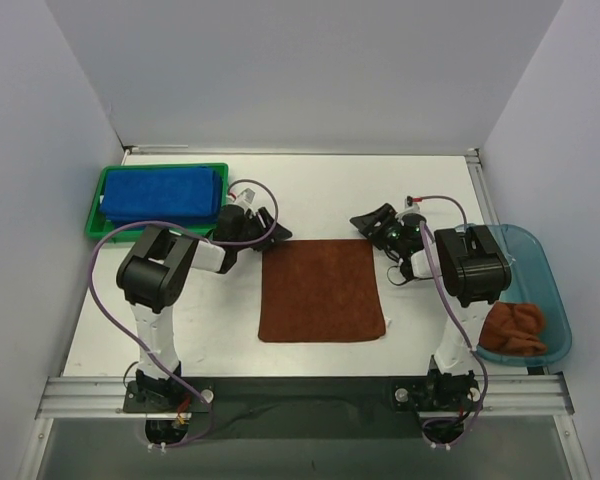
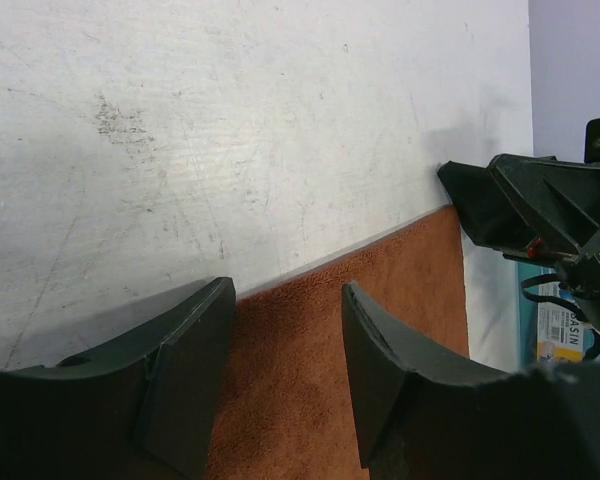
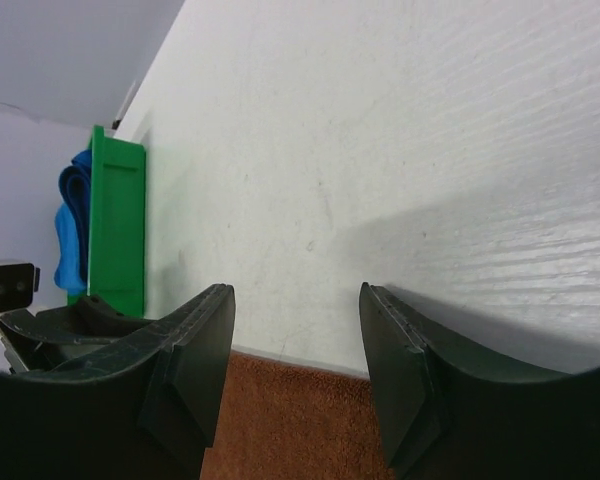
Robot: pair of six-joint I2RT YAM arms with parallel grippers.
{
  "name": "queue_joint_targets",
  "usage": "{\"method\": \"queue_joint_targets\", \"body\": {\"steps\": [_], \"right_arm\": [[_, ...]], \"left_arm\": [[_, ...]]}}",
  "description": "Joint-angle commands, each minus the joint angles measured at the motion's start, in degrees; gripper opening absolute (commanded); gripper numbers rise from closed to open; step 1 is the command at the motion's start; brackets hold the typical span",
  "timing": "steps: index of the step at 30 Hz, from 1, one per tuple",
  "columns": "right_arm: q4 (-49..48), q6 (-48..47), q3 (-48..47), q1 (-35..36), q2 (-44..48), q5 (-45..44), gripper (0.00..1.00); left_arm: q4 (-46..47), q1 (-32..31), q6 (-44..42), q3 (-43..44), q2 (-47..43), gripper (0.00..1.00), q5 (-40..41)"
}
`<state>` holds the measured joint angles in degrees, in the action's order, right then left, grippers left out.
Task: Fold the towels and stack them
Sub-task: Fold the towel
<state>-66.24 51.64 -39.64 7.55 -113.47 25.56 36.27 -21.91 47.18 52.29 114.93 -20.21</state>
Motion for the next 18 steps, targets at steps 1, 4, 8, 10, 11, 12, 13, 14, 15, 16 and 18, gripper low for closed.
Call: {"method": "queue_joint_targets", "body": {"steps": [1, 4, 8, 10, 11, 12, 13, 14, 15, 16, 18], "right_arm": [[-1.52, 0.13, 1.84, -1.84, -2.98, -1.04, 0.54], [-1.88, 0.13, 1.93, -2.45, -2.9, -0.51, 0.54], [-0.74, -0.83, 1.06, -2.72, -1.32, 0.63, 0.53], [2.77, -2.76, -0.26, -2.89, 1.13, 1.77, 0.53], [4.35, -3.64, -0.7, -2.81, 2.28, 1.95, 0.53], [8.97, -4.95, -1.31, -2.81, 3.42, 1.95, 0.53], [11.98, -7.93, -2.97, -2.89, 5.95, 1.95, 0.53], [15.05, -9.87, -3.86, -2.81, 7.11, 1.69, 0.53], [22.92, -11.54, -5.35, -2.89, 8.08, 1.34, 0.53], [26.91, -13.21, -7.71, -2.81, 9.74, 0.64, 0.53], [35.77, -17.61, -9.57, -2.89, 10.98, -1.65, 0.53]], "left_arm": [[-2.35, 0.9, -0.86, -3.07, -0.06, 0.58, 0.78], [-1.82, 0.91, -0.86, -3.51, -0.06, 0.58, 0.35], [-1.73, 0.82, -0.07, -2.55, -0.24, 0.59, -1.15], [-1.82, 0.73, 0.11, -2.28, -0.67, 0.59, -1.68], [-1.82, 0.73, 0.19, -2.11, -1.63, 0.59, -1.77], [-1.82, 0.73, 0.19, -2.02, -2.25, 0.59, -1.77], [-1.82, 0.73, 0.19, -1.76, -2.78, 0.59, -2.03], [-1.82, 0.73, 0.02, -1.49, -3.92, 0.59, -2.38], [-1.82, 0.73, 0.02, -0.71, -4.45, 0.59, -3.25], [-1.99, 0.73, 0.02, -0.27, -4.98, 0.59, -3.61], [-2.17, 0.73, 0.37, 0.44, -6.65, 0.6, -4.23]]}}
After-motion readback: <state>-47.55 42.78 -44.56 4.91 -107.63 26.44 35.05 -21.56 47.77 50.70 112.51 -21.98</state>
